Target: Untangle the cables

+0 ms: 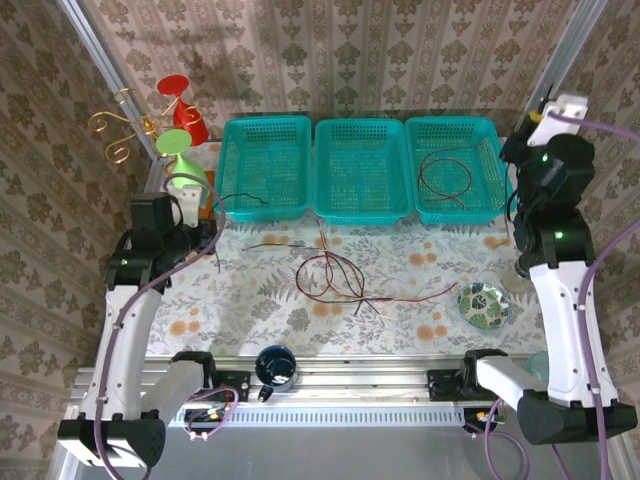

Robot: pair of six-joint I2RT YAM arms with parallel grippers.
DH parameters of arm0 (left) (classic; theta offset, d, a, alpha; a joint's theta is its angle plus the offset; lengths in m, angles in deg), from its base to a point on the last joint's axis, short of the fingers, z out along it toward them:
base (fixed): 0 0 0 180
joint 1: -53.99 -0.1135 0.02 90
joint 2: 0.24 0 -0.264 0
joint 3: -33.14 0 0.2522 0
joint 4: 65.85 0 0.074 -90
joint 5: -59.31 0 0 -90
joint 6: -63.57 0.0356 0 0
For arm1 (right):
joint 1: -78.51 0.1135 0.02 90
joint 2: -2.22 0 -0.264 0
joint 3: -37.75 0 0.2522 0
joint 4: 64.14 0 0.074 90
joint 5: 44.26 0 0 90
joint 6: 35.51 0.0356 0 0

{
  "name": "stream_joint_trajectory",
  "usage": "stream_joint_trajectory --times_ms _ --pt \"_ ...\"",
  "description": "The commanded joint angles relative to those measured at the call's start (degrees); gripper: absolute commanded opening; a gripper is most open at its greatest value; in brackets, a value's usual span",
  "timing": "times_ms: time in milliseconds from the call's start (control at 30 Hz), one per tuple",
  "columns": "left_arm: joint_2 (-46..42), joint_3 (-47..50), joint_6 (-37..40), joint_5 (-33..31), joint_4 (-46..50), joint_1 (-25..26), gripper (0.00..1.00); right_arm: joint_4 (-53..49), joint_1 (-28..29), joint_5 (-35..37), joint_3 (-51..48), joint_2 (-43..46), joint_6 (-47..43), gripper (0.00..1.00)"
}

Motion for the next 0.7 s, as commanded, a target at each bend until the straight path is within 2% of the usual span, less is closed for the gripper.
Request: stream_joint_trajectory --times_ms 0,167,267,433,667 --pt "-1.76 -0.29 -1.6 0.53 -3.21 3.23 0.0 4.13 0.09 -6.64 6.68 -0.76 3.74 0.0" --pt "-6.37 -0.65 0.21 1.45 -9.59 7.33 0.0 8.9 1.68 -19.37 12.16 -3.53 8.91 0.0" --pt "-9.28 -0.75 0.62 3.11 -13.27 8.17 0.0 15.43 4.52 -23.34 12.49 -5.25 10.31 0.0" --pt "-11.49 -0.31 0.83 4.93 -14.77 10.04 0.0 21.85 10.66 -23.25 15.59 -10.79 8.33 0.0" --pt "-15.48 2.04 0.09 2.47 -16.54 13.19 0.0 26.02 14.19 -22.21 23.29 -21.39 8.49 0.0"
